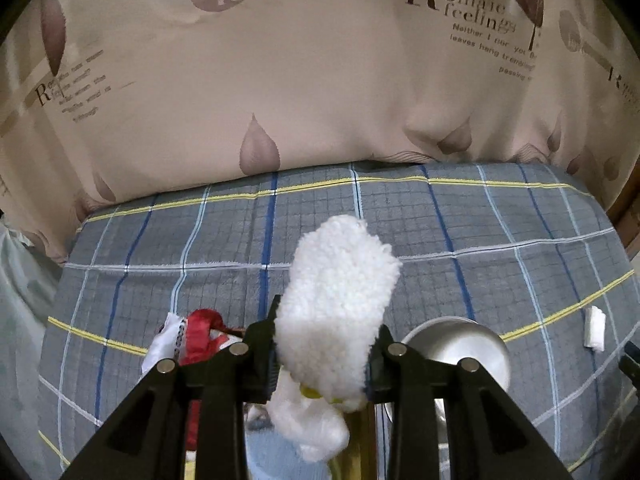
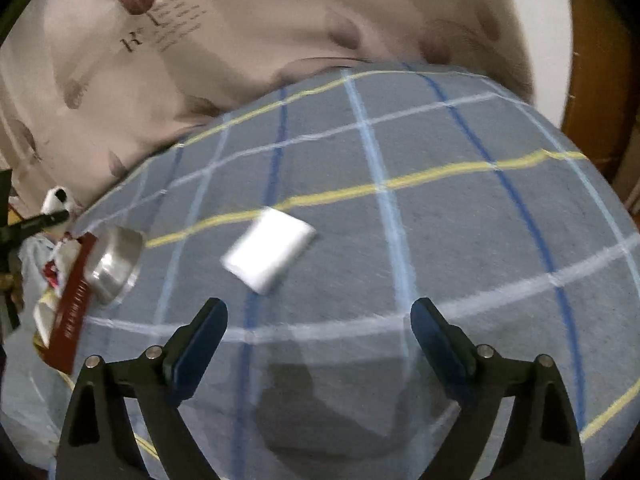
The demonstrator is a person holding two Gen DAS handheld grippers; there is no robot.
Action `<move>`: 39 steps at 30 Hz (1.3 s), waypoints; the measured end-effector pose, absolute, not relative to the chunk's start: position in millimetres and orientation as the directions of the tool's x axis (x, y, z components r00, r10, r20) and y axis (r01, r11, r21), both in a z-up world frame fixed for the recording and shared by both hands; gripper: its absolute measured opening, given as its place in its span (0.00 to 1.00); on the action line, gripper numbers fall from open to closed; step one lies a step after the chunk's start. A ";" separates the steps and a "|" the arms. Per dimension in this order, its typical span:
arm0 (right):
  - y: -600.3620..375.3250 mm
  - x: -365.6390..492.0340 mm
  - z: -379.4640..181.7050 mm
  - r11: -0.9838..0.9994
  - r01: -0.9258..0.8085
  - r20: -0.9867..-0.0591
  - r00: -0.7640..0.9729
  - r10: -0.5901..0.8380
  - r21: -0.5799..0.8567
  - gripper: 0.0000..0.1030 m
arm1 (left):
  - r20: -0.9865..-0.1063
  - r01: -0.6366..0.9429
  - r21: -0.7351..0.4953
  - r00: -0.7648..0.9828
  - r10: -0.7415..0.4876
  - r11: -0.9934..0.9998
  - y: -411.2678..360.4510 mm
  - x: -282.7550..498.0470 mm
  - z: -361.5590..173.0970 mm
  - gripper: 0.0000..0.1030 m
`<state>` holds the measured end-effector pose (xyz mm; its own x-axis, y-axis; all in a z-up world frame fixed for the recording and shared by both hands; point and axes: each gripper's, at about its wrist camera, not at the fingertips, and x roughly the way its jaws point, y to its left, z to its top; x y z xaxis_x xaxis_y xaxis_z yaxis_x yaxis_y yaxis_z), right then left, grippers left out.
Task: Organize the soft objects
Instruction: 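Lift the white fluffy cloth with the left gripper while the right gripper grasps the white folded tissue, then lower the fluffy cloth into the gold tray, open the left gripper while the right carries the tissue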
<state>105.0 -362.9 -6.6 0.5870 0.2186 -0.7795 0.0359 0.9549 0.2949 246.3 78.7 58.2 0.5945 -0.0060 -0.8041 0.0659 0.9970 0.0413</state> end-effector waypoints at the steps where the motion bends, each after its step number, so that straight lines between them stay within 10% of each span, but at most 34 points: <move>1: -356.8 111.1 -4.8 0.953 0.032 -0.783 0.578 0.229 0.303 0.88 | -0.801 0.066 0.039 0.598 -0.008 0.997 80.5 242.8 59.4 0.31; 13: -324.8 175.7 -20.0 0.937 0.192 -0.865 0.471 0.174 0.293 0.69 | -0.798 0.087 -0.012 0.599 -0.062 0.996 91.3 217.2 63.1 0.32; 16: -315.5 184.6 -20.0 0.956 0.179 -0.879 0.460 0.127 0.232 0.13 | -0.790 0.087 -0.029 0.608 -0.076 0.996 93.4 210.9 67.2 0.32; 39: -177.9 285.3 19.4 0.942 -0.088 -0.826 0.459 0.326 0.323 0.11 | -0.771 0.039 -0.171 0.617 -0.158 0.984 131.4 167.2 65.4 0.32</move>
<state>285.3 -177.9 19.4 0.4595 0.3256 -0.8263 -0.0877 0.9425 0.3226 167.2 131.4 65.4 0.6174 -0.1585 -0.7705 0.0391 0.9845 -0.1712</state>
